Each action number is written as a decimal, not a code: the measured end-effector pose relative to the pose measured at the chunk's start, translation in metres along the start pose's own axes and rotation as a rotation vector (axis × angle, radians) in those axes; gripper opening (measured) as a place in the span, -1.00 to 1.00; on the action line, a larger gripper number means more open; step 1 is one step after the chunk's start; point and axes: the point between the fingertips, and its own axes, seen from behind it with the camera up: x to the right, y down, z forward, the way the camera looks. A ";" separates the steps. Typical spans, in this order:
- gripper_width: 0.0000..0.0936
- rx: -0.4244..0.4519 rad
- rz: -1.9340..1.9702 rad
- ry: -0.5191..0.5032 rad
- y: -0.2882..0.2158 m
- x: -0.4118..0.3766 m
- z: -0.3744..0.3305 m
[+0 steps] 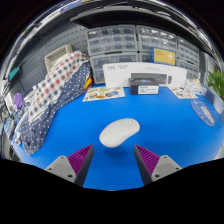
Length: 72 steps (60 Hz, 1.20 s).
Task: Arrange mouse
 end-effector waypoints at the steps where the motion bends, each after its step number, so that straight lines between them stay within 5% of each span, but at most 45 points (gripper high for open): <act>1: 0.76 -0.001 0.000 0.000 -0.003 -0.002 0.005; 31: 0.76 -0.061 -0.048 0.008 -0.065 -0.034 0.106; 35: 0.68 -0.079 -0.070 0.023 -0.067 -0.034 0.112; 45: 0.08 -0.103 -0.078 0.068 -0.067 -0.023 0.116; 58: -0.26 -0.145 -0.100 0.017 -0.065 -0.023 0.115; 67: -0.27 -0.182 -0.115 -0.055 -0.070 -0.017 0.108; 72: -0.26 -0.125 -0.170 -0.093 -0.106 0.000 0.084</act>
